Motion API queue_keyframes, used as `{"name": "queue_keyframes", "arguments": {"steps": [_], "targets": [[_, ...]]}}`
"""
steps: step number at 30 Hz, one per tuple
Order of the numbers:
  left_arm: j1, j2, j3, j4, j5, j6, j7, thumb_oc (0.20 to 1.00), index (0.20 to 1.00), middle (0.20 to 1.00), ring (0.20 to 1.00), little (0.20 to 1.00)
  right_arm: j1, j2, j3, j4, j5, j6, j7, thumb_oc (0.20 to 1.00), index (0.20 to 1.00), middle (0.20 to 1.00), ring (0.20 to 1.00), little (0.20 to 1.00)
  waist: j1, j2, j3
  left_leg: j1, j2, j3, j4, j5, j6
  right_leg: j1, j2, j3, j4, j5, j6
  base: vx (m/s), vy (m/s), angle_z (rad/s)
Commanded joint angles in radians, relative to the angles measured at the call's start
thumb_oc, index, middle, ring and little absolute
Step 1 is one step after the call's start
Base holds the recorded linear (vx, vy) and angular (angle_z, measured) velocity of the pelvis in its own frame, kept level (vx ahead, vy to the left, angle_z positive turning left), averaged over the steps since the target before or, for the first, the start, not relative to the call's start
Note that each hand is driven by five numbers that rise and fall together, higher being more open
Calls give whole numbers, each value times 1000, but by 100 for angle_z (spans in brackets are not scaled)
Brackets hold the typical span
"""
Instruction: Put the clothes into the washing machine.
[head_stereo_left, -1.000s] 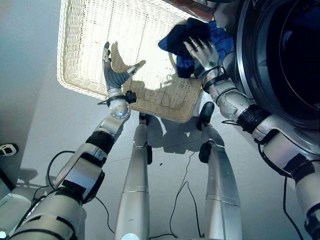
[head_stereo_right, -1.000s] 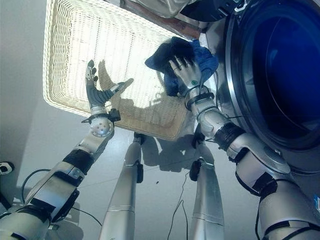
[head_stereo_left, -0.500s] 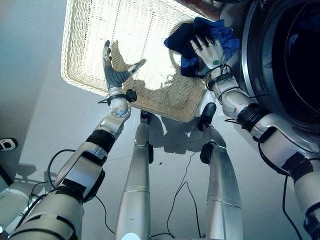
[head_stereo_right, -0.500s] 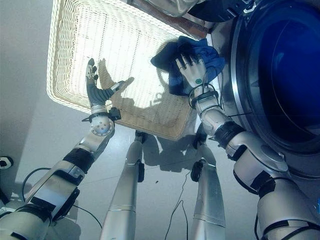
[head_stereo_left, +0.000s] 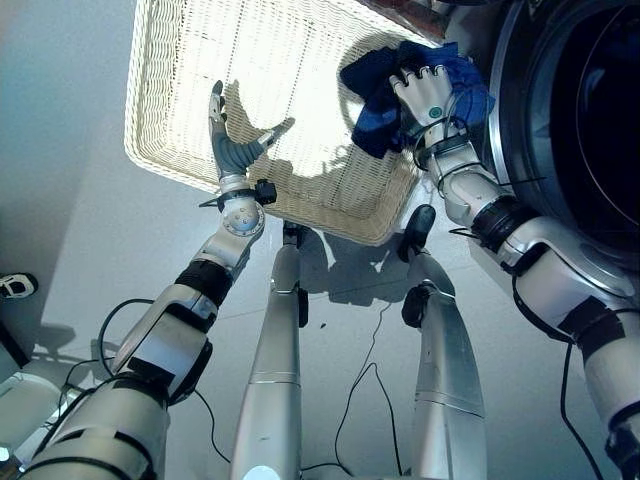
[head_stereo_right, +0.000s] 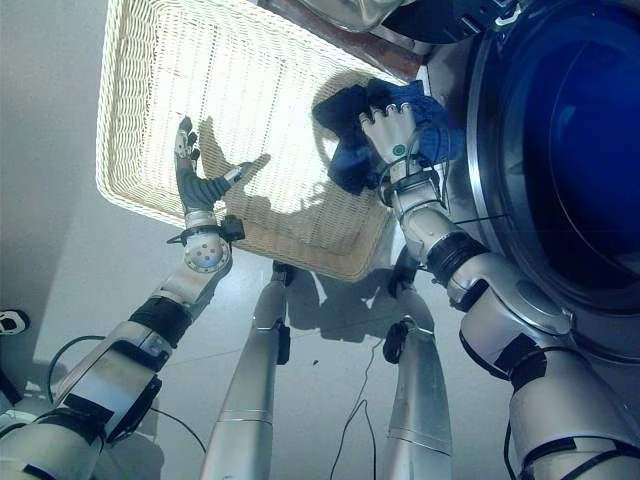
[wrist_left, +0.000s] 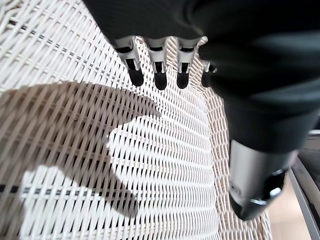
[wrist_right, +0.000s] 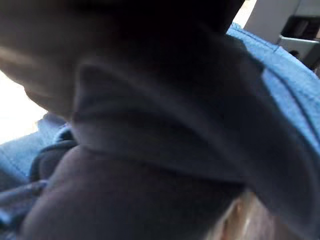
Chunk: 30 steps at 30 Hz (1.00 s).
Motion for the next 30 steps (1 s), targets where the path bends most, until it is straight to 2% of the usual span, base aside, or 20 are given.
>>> {"name": "queue_keyframes", "arguments": {"steps": [1,9,13,14,15,16,17,18,20,21,22,24,26,30], "targets": [[-25,-34,32,-3,-25,-60,23,1000,1000,1000,1000,1000,17,-47,7,55,-11,1,-3,200,200,200,200,200,-34,80,-11,-53,-119,44,65,-23,101,25,85,-71,-145,139,79,0,0,0],[-14,-36,35,-8,-21,-67,30,1000,1000,1000,1000,1000,26,-57,5,48,-4,-14,-18,200,200,200,200,200,-40,77,-11,-55,-115,48,66,-23,101,24,88,-69,-147,139,77,0,0,0],[-12,-36,33,-12,-20,-67,31,1000,1000,1000,1000,1000,30,-60,1,37,66,-47,-32,200,200,200,200,200,-41,77,-11,-53,-115,48,66,-23,101,27,88,-68,-149,139,77,0,0,0],[-7,-37,33,-19,-17,-64,33,1000,1000,1000,1000,1000,38,-61,-11,18,178,-68,-47,200,200,200,200,200,-42,78,-11,-54,-115,48,66,-22,100,26,88,-67,-147,139,76,0,0,0],[-7,-37,33,-19,-17,-64,33,1000,1000,1000,1000,1000,38,-61,-11,18,178,-68,-47,200,200,200,200,200,-42,78,-11,-54,-115,48,66,-22,100,26,88,-67,-147,139,76,0,0,0],[-1,-37,36,-28,-16,-59,37,1000,1000,1000,1000,1000,55,-60,-43,-25,371,-134,-36,200,200,200,200,200,-44,78,-11,-56,-116,47,65,-22,100,23,90,-65,-149,140,75,0,0,0],[0,-37,38,-30,-16,-57,37,1000,1000,1000,1000,1000,59,-59,-53,-36,428,-154,-42,200,200,200,200,200,-45,77,-11,-56,-116,47,64,-22,100,23,91,-65,-148,139,75,0,0,0],[6,-34,45,-36,-15,-54,32,1000,1000,1000,1000,1000,87,-44,-113,-93,605,-191,-34,200,200,200,200,200,-46,76,-11,-55,-115,47,61,-20,97,22,93,-64,-146,136,73,0,0,0],[15,-32,53,-45,-11,-49,26,1000,1000,1000,1000,1000,118,-31,-173,-159,767,-227,-14,200,200,200,200,200,-47,75,-11,-54,-115,48,61,-22,95,21,93,-61,-144,132,72,0,0,0],[32,-26,71,-57,-7,-47,12,1000,1000,1000,1000,1000,171,-13,-261,-243,898,-289,-8,200,200,200,200,200,-50,72,-11,-55,-115,49,62,-24,93,18,95,-58,-139,128,72,0,0,0],[32,-26,71,-57,-7,-47,12,1000,1000,1000,1000,1000,171,-13,-261,-243,898,-289,-8,200,200,200,200,200,-50,72,-11,-55,-115,49,62,-24,93,18,95,-58,-139,128,72,0,0,0],[61,-19,97,-77,5,-40,5,1000,1000,1000,1000,1000,265,12,-382,-375,1094,-369,79,200,200,200,200,200,-61,63,-11,-54,-109,57,63,-26,90,13,98,-54,-129,122,71,0,0,0],[66,-15,103,-83,6,-35,5,1000,1000,1000,1000,1000,291,18,-407,-410,1154,-390,113,200,200,200,200,200,-66,59,-11,-53,-106,59,62,-27,89,11,100,-53,-127,120,71,0,0,0],[76,-1,121,-105,9,-12,17,1000,1000,1000,1000,1000,393,28,-491,-550,1318,-471,205,200,200,200,200,200,-87,41,-11,-47,-90,73,57,-28,83,11,102,-49,-122,116,73,2,25,-6]]}}
